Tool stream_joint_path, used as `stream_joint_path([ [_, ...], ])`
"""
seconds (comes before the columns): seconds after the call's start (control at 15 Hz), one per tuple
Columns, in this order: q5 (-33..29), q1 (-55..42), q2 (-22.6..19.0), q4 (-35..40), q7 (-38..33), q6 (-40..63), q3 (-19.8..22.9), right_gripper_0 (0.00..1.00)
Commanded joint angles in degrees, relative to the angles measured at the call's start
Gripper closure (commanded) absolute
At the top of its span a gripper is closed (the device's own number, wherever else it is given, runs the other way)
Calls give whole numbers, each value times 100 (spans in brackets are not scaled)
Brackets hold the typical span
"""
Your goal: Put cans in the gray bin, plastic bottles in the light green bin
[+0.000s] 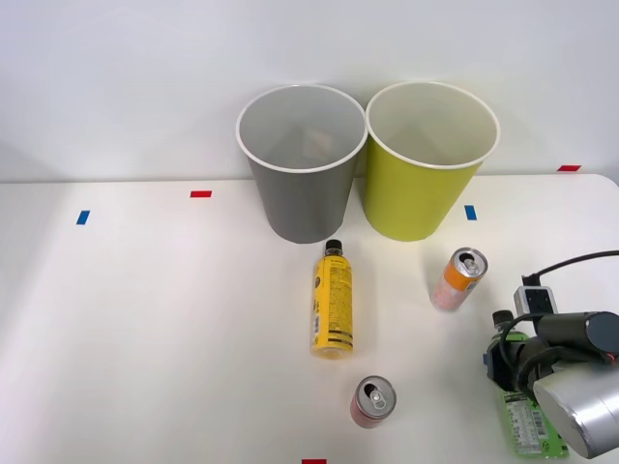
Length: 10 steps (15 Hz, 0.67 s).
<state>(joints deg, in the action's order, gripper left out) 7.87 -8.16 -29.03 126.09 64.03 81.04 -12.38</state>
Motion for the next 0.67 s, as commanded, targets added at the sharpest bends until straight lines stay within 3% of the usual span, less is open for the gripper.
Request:
stream_joint_path([
  [0.07,242,-300,47,373,566,-326,315,100],
  [0.33,1358,-722,486,803,1999,-967,1309,100],
  [0.67,2931,-1311,891,909,3238,-2505,2108,100],
])
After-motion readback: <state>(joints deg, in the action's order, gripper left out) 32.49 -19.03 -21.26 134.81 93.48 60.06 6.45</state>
